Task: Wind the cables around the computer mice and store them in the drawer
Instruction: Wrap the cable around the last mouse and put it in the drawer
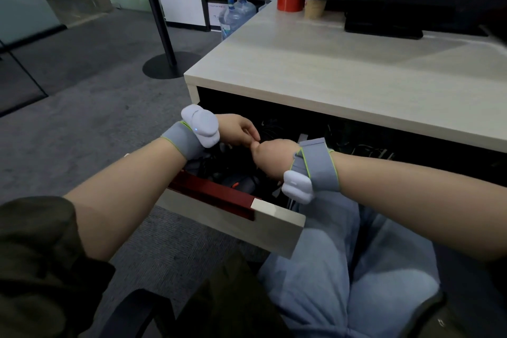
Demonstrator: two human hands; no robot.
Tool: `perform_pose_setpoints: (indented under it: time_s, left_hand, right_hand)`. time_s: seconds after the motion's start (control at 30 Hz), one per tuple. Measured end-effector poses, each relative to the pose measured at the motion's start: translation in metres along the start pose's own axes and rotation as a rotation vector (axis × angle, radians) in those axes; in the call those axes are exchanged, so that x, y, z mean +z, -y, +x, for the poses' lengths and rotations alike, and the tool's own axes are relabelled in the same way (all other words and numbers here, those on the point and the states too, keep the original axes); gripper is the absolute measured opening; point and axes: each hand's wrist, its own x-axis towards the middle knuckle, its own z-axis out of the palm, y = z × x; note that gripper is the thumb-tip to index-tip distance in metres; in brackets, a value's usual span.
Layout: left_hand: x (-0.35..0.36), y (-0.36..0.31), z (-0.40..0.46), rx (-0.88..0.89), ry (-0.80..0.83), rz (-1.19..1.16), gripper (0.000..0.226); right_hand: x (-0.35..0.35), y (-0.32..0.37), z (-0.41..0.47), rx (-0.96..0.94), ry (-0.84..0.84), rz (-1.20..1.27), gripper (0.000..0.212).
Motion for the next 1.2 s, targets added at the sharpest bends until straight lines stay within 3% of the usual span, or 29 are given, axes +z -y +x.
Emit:
perform_pose_setpoints:
  time_s: [0.1,0.17,0.27,0.37,0.47,0.53,0.6,0.77,0.9,1.03,1.2]
  left_hand:
    - [-0.002,0.006,-0.004,-0.001,-0.099,-0.293,0.016]
    - [-0.007,0.009,-0.012,0.004,-0.083,-0.323,0.017]
    - [-0.016,0.009,-0.024,-0.025,-0.022,-0.237,0.014]
    - [-0.025,0.006,-0.043,-0.032,0.05,-0.129,0.008]
    - [-0.034,0.003,-0.069,-0.055,0.235,-0.151,0.007]
    - [-0.036,-0.002,-0.084,-0.084,0.323,-0.075,0.007]
    - [-0.032,-0.004,-0.093,-0.115,0.346,0.048,0.009]
    - [-0.016,0.0,-0.099,-0.069,0.36,0.06,0.007]
    - [-0.01,0.008,-0.1,-0.001,0.287,0.161,0.011]
    - [-0.011,0.015,-0.092,0.15,0.034,0.26,0.01]
    - [-0.005,0.022,-0.067,0.279,-0.317,0.333,0.023]
  right_hand:
    - [-0.011,-0.011,-0.001,-0.002,0.151,0.222,0.034]
    - [-0.014,-0.018,0.001,-0.051,0.265,0.276,0.033]
    - [-0.023,-0.027,0.004,-0.054,0.366,0.372,0.03]
    - [-0.031,-0.034,0.005,-0.122,0.294,0.491,0.02]
    - [-0.049,-0.025,-0.012,-0.179,0.319,0.65,0.034]
    - [-0.063,-0.016,-0.028,-0.225,0.445,0.634,0.044]
    - [-0.068,-0.008,-0.044,-0.283,0.49,0.544,0.039]
    - [-0.047,0.002,-0.063,-0.251,0.129,0.307,0.045]
    - [-0.033,-0.005,-0.062,-0.127,0.032,0.249,0.053]
    - [-0.027,-0.022,-0.054,-0.052,-0.123,0.189,0.073]
    - [-0.008,-0.047,-0.041,0.086,-0.38,0.126,0.076]
